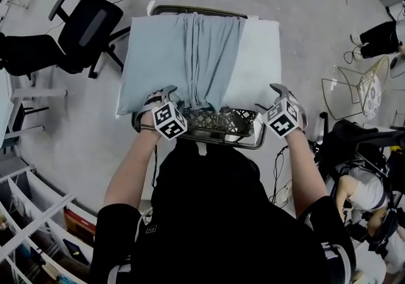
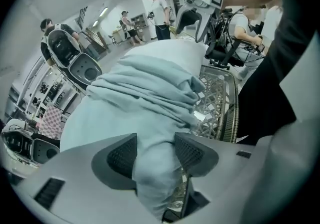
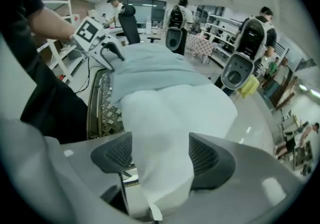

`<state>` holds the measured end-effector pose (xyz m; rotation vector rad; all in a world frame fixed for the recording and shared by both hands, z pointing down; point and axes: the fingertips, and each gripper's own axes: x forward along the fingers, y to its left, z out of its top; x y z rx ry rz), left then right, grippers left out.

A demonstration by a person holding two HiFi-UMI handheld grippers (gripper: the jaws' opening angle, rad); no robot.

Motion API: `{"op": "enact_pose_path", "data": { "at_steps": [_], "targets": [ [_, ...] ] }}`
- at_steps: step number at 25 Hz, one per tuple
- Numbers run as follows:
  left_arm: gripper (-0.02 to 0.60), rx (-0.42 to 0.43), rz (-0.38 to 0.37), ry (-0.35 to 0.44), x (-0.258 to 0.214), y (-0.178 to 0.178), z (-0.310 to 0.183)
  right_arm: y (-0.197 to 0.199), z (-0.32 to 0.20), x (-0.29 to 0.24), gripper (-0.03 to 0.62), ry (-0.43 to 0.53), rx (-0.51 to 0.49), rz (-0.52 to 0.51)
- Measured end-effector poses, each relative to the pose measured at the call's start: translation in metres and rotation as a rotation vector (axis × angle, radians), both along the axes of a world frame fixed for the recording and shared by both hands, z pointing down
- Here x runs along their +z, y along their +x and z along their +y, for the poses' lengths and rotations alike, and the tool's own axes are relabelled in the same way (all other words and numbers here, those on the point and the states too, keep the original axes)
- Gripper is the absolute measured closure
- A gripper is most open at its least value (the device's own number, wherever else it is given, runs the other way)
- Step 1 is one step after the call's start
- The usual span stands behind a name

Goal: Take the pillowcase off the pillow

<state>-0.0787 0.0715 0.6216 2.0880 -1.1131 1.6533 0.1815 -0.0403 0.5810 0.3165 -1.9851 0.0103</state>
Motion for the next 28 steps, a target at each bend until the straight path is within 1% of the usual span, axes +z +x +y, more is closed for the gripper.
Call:
{"op": "enact_pose_path", "data": {
  "at_steps": [2,4,5,6,7,8,9,10,11,13,16,18,20,21,22,23,24,25,28],
  "targets": [
    [0.353,0.018,0.003,-0.012,0.006,-0.003,-0.004,-0.029,0.016,0.015,0.222,-0.003,-0.112,0.039],
    [0.356,0.048,0.017,-0.029,0.009,-0.004,-0.005,-0.050,0.027,0.039,0.205,0.007,-0.200,0.111],
    [0.374,0.068,0.017,-0.043,0.009,-0.006,-0.005,-0.057,0.030,0.052,0.203,0.017,-0.227,0.157],
    [0.408,0.090,0.010,-0.061,0.009,-0.008,-0.003,-0.061,0.032,0.064,0.203,0.029,-0.241,0.204],
    [0.454,0.117,-0.003,-0.081,0.008,-0.012,0.001,-0.063,0.033,0.072,0.218,0.043,-0.242,0.246],
    [0.505,0.149,-0.019,-0.097,0.007,-0.017,0.004,-0.063,0.033,0.076,0.256,0.055,-0.234,0.275],
    [0.540,0.183,-0.034,-0.109,0.006,-0.022,0.007,-0.063,0.032,0.077,0.293,0.062,-0.222,0.290],
    [0.561,0.214,-0.044,-0.118,0.005,-0.028,0.010,-0.062,0.031,0.076,0.325,0.059,-0.209,0.295],
    [0.569,0.240,-0.047,-0.128,0.005,-0.034,0.014,-0.061,0.032,0.074,0.352,0.045,-0.198,0.293],
    [0.572,0.274,-0.041,-0.152,0.006,-0.045,0.023,-0.059,0.041,0.070,0.386,-0.004,-0.186,0.284],
    [0.574,0.300,-0.014,-0.186,0.005,-0.059,0.038,-0.057,0.070,0.066,0.401,-0.096,-0.155,0.274],
    [0.574,0.294,0.038,-0.211,0.001,-0.065,0.043,-0.059,0.089,0.063,0.401,-0.154,-0.119,0.261],
    [0.571,0.281,0.108,-0.230,-0.008,-0.064,0.040,-0.061,0.101,0.058,0.377,-0.190,-0.084,0.242],
    [0.564,0.279,0.136,-0.227,-0.013,-0.063,0.036,-0.061,0.103,0.054,0.359,-0.201,-0.063,0.228],
    [0.538,0.282,0.155,-0.219,-0.019,-0.062,0.029,-0.061,0.102,0.049,0.347,-0.214,-0.038,0.209],
    [0.486,0.290,0.167,-0.212,-0.025,-0.060,0.020,-0.060,0.099,0.043,0.344,-0.228,-0.009,0.189],
    [0.434,0.304,0.175,-0.209,-0.030,-0.056,0.012,-0.058,0.093,0.036,0.336,-0.240,0.021,0.168],
    [0.401,0.324,0.177,-0.213,-0.034,-0.051,0.004,-0.055,0.086,0.030,0.333,-0.241,0.047,0.149],
    [0.351,0.432,0.149,-0.264,-0.040,-0.035,-0.011,-0.044,0.052,0.013,0.333,-0.198,0.090,0.110]
  ]
}}
